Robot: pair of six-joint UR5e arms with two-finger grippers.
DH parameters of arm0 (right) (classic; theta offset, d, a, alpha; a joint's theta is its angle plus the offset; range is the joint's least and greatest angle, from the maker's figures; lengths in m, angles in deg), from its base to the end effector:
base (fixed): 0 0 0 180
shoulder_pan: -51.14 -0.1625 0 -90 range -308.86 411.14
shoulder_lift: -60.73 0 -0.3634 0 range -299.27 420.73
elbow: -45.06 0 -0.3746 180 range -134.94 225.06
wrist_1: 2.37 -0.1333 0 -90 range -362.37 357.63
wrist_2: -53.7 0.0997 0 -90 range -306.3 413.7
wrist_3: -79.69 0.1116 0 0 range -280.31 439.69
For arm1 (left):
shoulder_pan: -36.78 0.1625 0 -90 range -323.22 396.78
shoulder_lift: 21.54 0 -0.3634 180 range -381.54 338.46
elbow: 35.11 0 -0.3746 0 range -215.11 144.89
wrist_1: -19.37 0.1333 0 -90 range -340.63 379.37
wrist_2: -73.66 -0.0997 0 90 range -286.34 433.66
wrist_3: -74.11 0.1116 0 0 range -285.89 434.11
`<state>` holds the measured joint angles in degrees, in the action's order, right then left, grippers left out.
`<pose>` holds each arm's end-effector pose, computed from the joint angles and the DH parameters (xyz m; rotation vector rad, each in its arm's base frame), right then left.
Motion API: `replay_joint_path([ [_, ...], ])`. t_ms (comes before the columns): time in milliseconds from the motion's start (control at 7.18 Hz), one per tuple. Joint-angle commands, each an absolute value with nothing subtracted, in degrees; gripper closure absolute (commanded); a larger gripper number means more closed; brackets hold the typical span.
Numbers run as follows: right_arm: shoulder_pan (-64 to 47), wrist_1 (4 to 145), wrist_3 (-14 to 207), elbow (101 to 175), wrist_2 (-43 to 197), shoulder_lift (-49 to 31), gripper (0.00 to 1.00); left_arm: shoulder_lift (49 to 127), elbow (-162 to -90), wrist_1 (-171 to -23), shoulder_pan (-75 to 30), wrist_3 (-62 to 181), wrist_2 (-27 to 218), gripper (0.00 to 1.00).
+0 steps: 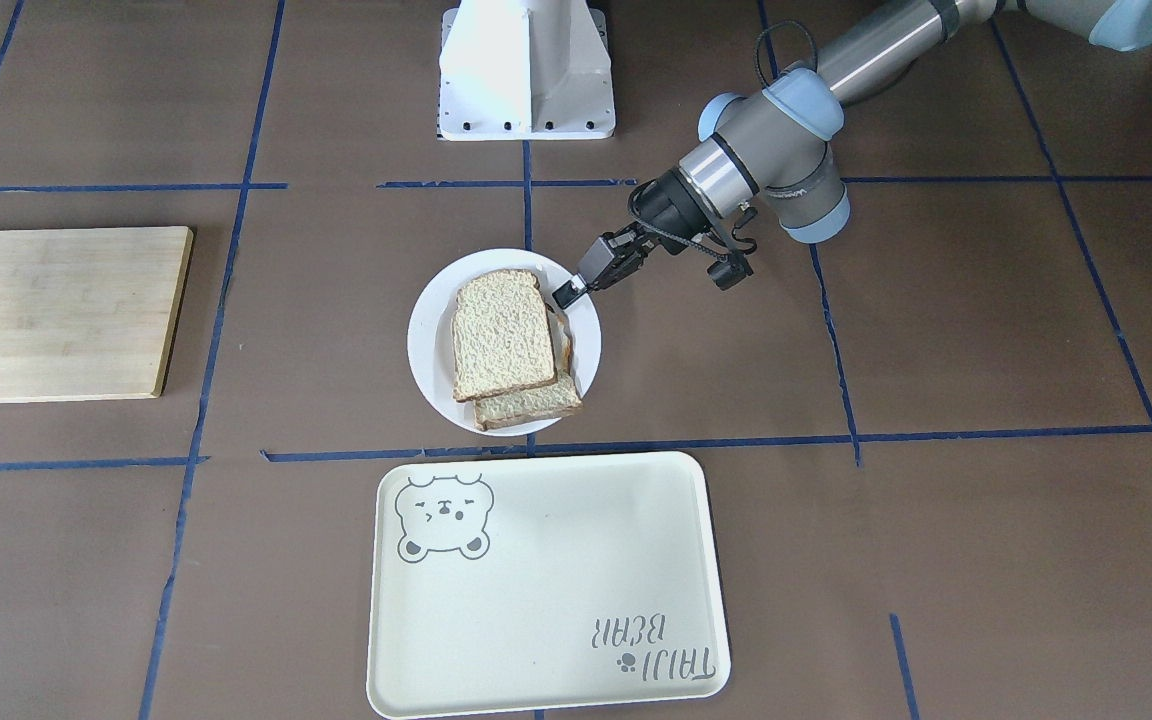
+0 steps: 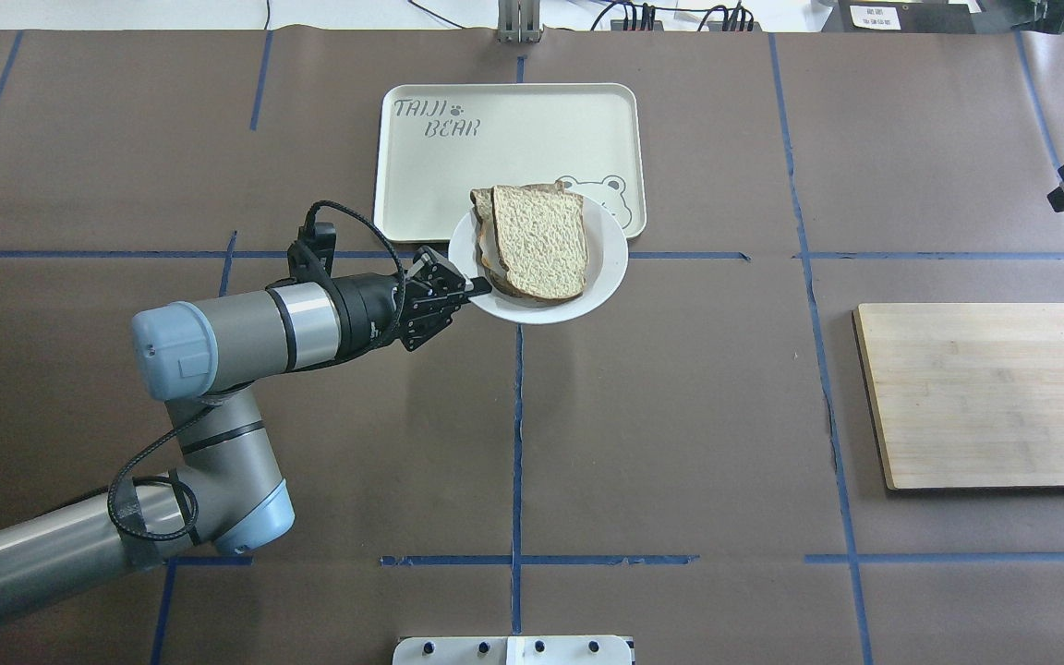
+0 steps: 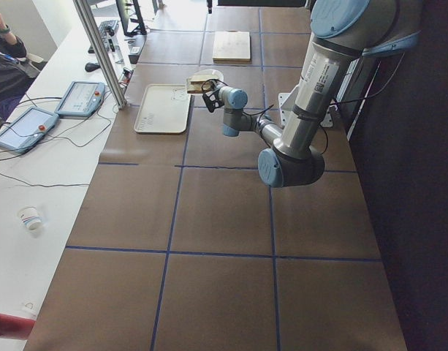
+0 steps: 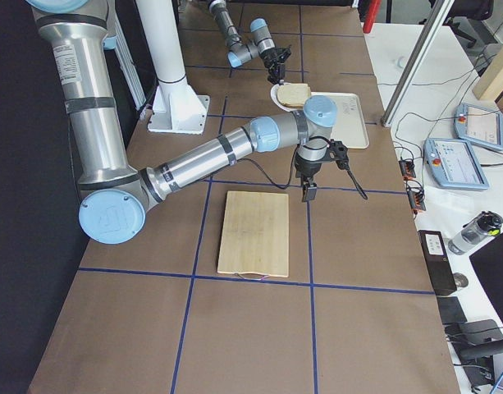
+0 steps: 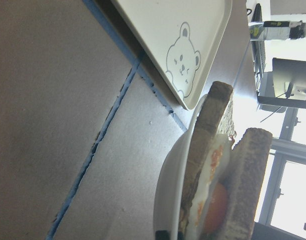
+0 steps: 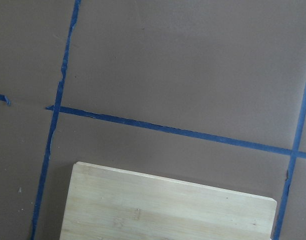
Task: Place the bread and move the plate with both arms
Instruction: 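Lift the plate with the left gripper and carry it onto the bear tray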
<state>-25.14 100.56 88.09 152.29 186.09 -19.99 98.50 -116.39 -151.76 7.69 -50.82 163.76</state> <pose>-0.0646 -0.5093 0.4107 0.0807 -0.7668 -0.1759 0.4756 -0.4170 0.2195 -0.0961 1.8575 -0.7906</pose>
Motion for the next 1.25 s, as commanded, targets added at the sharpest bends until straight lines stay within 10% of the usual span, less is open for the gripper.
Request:
replay_joint_path([
  [0, -26.99, 100.11, 84.18, 152.20, 186.41, -22.40, 0.00, 104.63, -105.59, -151.31, 3.94, -55.09, 158.13, 1.00],
  [696, -29.45, 100.11, 84.53, 152.11, 186.42, -23.03, 0.00, 118.20, -83.73, -145.51, 1.45, -55.27, 157.16, 0.99],
  [835, -29.45, 100.02, 84.26, 151.93, 186.07, -22.85, 0.00, 118.04, -83.72, -145.42, 1.45, -54.66, 157.51, 0.77],
  [975, -29.45, 100.02, 84.43, 151.93, 186.15, -23.11, 0.00, 117.77, -84.07, -144.99, 1.36, -50.56, 157.60, 0.01],
  [1114, -29.45, 100.11, 84.43, 151.93, 185.98, -23.29, 0.00, 116.12, -86.42, -142.20, 0.41, -47.74, 160.64, 0.00],
])
